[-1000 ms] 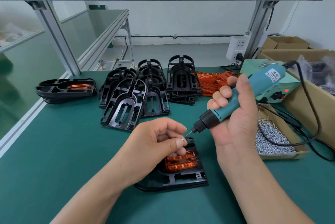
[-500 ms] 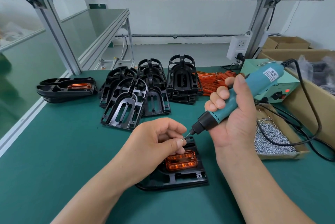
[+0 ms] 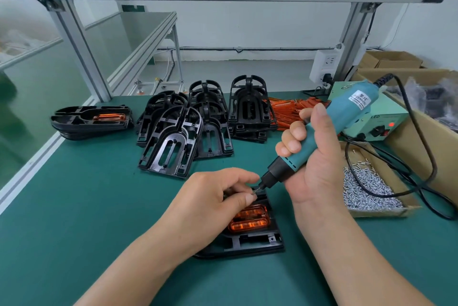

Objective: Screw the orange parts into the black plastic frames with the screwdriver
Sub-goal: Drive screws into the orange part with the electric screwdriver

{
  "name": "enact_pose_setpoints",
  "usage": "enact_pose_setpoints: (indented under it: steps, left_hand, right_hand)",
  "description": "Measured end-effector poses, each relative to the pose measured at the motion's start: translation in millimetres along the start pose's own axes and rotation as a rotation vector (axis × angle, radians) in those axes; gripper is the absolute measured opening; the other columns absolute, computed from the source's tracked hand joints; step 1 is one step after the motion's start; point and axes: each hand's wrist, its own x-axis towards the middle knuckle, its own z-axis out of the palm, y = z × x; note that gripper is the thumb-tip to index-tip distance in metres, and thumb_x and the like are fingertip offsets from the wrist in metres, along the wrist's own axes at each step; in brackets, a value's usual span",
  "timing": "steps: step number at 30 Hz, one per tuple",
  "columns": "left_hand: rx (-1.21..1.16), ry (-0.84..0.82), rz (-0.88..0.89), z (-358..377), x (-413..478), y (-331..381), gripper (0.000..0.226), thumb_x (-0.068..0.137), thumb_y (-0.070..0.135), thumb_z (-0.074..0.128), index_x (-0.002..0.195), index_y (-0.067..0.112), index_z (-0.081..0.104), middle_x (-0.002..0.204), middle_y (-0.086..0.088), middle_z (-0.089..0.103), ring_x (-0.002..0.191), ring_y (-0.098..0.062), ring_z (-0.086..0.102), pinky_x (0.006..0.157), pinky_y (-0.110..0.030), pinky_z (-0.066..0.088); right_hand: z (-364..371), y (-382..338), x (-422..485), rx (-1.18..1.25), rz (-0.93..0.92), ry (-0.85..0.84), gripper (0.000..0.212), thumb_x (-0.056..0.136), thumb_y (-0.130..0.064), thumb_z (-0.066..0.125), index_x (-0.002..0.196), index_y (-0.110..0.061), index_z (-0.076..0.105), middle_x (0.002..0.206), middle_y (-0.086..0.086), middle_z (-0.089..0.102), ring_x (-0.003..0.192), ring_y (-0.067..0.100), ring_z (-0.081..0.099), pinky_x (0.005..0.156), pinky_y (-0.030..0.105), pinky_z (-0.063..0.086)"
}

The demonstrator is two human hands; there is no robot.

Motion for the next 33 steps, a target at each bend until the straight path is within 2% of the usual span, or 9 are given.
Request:
enact_pose_setpoints:
  steps: [3,5,8,10,16,21,26,33]
  left_hand:
    - [0.051,0.036,0.058,-3,0,0,0.037,0.099,0.033,0.071,0.130,0.051,0.063,0.110,0.037,0.070,0.106,0.009,0.066,0.090,-0.022,0.052]
    - [0.172,0.080,0.090,-8,2,-2,0.036,0.100,0.036,0.067,0.134,0.047,0.062,0.116,0.040,0.065,0.115,0.011,0.059,0.093,-0.020,0.048]
    - [0.384,0.059,0.128,-12,4,-6,0.038,0.098,0.042,0.067,0.136,0.041,0.064,0.120,0.035,0.060,0.126,0.007,0.047,0.106,-0.023,0.043]
    - [0.491,-0.004,0.141,-9,6,-7,0.044,0.097,0.048,0.066,0.140,0.038,0.062,0.127,0.027,0.058,0.128,-0.001,0.043,0.111,-0.028,0.040]
    - [0.566,-0.076,0.061,-3,7,-10,0.052,0.093,0.059,0.062,0.142,0.044,0.054,0.120,0.024,0.055,0.121,-0.002,0.043,0.100,-0.032,0.048]
    - [0.570,-0.066,0.021,0,10,-11,0.050,0.091,0.058,0.065,0.138,0.043,0.057,0.122,0.025,0.055,0.122,0.000,0.043,0.100,-0.034,0.049]
    - [0.569,-0.054,0.015,2,10,-11,0.046,0.090,0.058,0.065,0.133,0.043,0.058,0.118,0.026,0.055,0.117,0.000,0.044,0.097,-0.034,0.049]
    - [0.549,-0.029,-0.009,4,9,-8,0.041,0.089,0.056,0.066,0.127,0.045,0.057,0.115,0.024,0.056,0.116,-0.003,0.049,0.093,-0.037,0.051]
  right_hand:
    - [-2,-3,3,0.018,0.017,0.014,0.022,0.104,-0.036,0.060,0.094,-0.017,0.060,0.067,-0.004,0.049,0.050,0.007,0.044,0.049,0.021,0.041]
    - [-5,-7,7,0.014,0.025,-0.003,0.022,0.104,-0.035,0.060,0.092,-0.017,0.061,0.066,-0.005,0.049,0.049,0.007,0.044,0.048,0.021,0.041]
    - [-8,-14,10,-0.047,0.052,-0.073,0.020,0.100,-0.035,0.064,0.090,-0.017,0.063,0.065,-0.005,0.050,0.048,0.007,0.046,0.047,0.021,0.041]
    - [-8,-15,10,-0.099,0.082,-0.126,0.019,0.099,-0.034,0.065,0.091,-0.016,0.063,0.064,-0.004,0.051,0.047,0.008,0.046,0.047,0.022,0.040]
    - [-4,-10,4,-0.254,0.106,-0.224,0.023,0.089,-0.033,0.074,0.093,-0.013,0.062,0.064,0.002,0.051,0.045,0.013,0.044,0.046,0.024,0.039]
    - [0,-8,0,-0.333,0.098,-0.267,0.034,0.087,-0.032,0.076,0.098,-0.008,0.055,0.063,0.004,0.051,0.043,0.016,0.044,0.045,0.025,0.040]
    - [2,-8,-3,-0.358,0.094,-0.299,0.032,0.088,-0.033,0.075,0.098,-0.008,0.057,0.063,0.004,0.051,0.043,0.016,0.045,0.046,0.025,0.040]
    - [12,-2,-12,-0.524,0.034,-0.555,0.028,0.093,-0.042,0.080,0.095,-0.018,0.067,0.063,0.006,0.054,0.045,0.022,0.048,0.050,0.028,0.045]
